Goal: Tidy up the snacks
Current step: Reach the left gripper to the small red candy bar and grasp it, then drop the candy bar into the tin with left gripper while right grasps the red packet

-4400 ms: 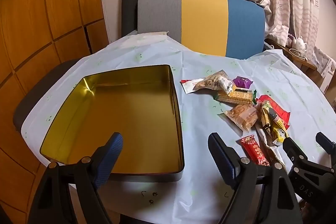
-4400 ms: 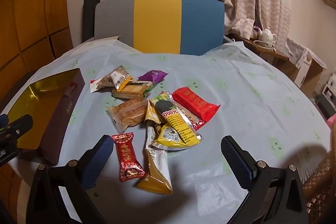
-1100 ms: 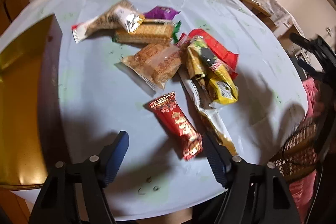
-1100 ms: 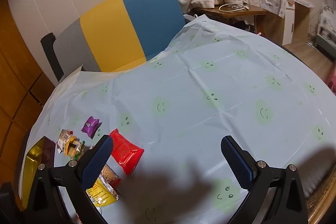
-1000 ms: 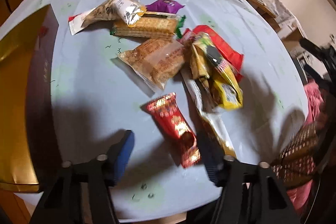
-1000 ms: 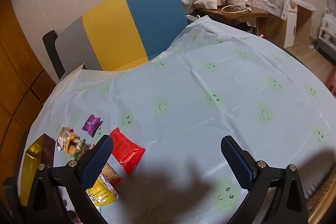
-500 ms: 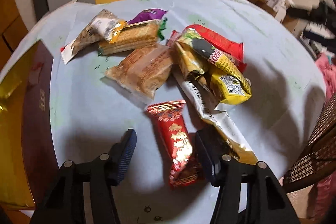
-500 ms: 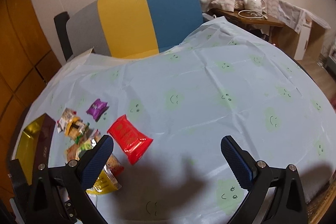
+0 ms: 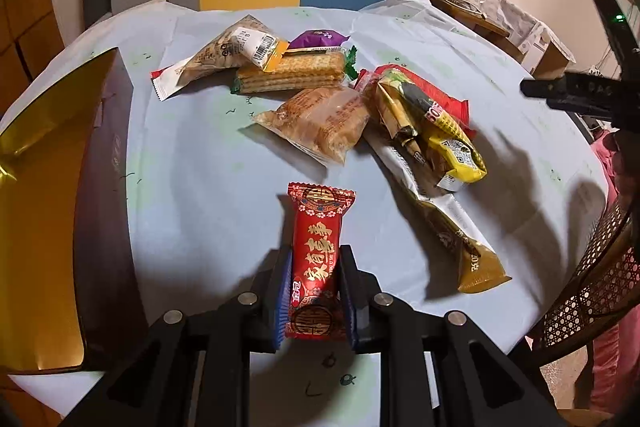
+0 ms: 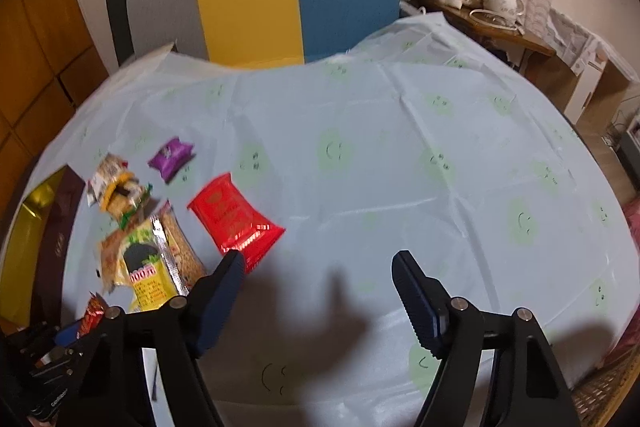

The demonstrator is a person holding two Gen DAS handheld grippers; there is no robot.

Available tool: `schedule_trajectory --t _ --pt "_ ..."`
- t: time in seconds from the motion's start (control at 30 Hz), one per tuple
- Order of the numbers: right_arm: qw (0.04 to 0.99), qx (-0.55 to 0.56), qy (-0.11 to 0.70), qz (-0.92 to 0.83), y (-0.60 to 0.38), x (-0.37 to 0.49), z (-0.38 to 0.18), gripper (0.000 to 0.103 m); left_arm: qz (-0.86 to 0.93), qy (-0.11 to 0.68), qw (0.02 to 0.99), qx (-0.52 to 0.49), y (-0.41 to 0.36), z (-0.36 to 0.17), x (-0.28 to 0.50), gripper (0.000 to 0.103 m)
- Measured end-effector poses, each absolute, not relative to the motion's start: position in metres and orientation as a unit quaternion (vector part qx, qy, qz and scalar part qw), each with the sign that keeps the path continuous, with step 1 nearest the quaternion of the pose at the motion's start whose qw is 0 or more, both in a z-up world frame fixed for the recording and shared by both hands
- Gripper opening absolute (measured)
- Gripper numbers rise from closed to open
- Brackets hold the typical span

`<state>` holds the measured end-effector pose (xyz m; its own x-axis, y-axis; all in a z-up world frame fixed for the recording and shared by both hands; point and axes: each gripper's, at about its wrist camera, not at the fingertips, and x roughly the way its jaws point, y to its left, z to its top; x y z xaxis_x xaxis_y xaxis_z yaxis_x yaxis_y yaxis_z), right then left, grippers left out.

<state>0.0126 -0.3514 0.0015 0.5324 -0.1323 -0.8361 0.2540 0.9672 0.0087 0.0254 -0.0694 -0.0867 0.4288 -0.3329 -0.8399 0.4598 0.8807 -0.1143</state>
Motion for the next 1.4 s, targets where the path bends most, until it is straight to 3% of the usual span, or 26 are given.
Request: schedule_trajectory --t 0.07,0.1,0.43,0.5,0.6,0.83,1.1,1.4 --pt "0.863 0.057 0.492 -0.102 -0.347 0.019 -0.006 0.061 -0.237 0.482 0.842 0.058 -0.066 -0.086 0.026 0.022" --pt "0.858 0.059 0.502 -0.093 -0.344 0.023 -0.008 0.06 -0.239 0.481 0.842 0.056 -0.067 -0.086 0.028 0.022" --pt "0.827 0.01 0.562 -0.007 -0.296 0.099 -0.046 0.06 -0.247 0.473 0.844 0.053 -0.067 -0.092 0.026 0.022" --pt "0.818 0.006 0.575 0.008 -0.291 0.112 -0.055 0.067 -0.251 0.472 0.843 0.053 -0.066 -0.091 0.025 0.022" --pt "0.806 -0.021 0.592 -0.002 -0.288 0.129 -0.073 0.067 -0.259 0.473 0.841 0.048 -0.063 -0.088 0.026 0.022" --pt "0.822 -0.015 0.568 0.013 -0.295 0.119 -0.083 0.064 -0.286 0.426 0.857 -0.036 -0.022 -0.028 0.03 0.022" --pt "0.831 -0.025 0.555 0.02 -0.297 0.103 -0.085 0.064 -0.147 0.441 0.874 -0.142 0.068 -0.002 0.099 0.022" --pt "0.835 -0.032 0.55 0.022 -0.298 0.087 -0.084 0.063 -0.061 0.504 0.855 -0.108 0.08 -0.045 0.182 0.022"
